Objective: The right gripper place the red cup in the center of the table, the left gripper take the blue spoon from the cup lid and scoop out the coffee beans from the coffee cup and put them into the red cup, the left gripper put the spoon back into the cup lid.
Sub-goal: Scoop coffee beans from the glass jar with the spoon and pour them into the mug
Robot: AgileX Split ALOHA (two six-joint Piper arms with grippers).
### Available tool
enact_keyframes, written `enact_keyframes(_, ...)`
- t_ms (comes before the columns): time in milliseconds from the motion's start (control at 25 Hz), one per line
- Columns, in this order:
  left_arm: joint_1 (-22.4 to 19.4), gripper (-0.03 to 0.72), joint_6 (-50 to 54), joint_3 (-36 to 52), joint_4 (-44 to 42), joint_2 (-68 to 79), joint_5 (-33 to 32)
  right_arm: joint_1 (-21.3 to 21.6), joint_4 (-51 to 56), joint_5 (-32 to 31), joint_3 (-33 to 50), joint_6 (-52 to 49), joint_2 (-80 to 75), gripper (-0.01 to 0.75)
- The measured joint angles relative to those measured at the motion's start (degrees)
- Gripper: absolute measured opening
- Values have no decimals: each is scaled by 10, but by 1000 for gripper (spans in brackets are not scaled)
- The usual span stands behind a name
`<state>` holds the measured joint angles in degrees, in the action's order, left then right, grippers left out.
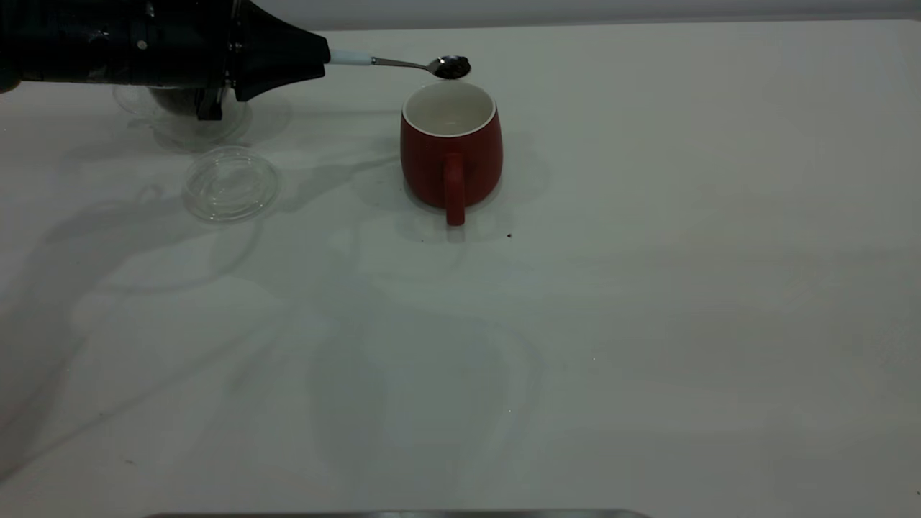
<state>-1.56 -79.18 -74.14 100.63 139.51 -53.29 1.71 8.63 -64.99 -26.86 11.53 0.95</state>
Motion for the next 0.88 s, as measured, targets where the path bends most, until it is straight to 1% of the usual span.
enact_keyframes(280, -1, 126, 0, 0, -4, 0, -27, 0, 0, 0, 0, 0, 0, 438)
enact_keyframes(520, -19, 126, 3, 0, -72, 0, -24, 0, 0, 0, 0, 0, 0, 438)
enact_keyframes(600, -24, 126, -2, 0, -75, 0, -20, 0, 0, 0, 0, 0, 0, 438)
enact_keyframes(760, -26, 126, -53, 0, -75, 0, -14, 0, 0, 0, 0, 0, 0, 438)
enact_keyframes(880, -22, 126, -119, 0, -75, 0, -12, 0, 0, 0, 0, 0, 0, 438)
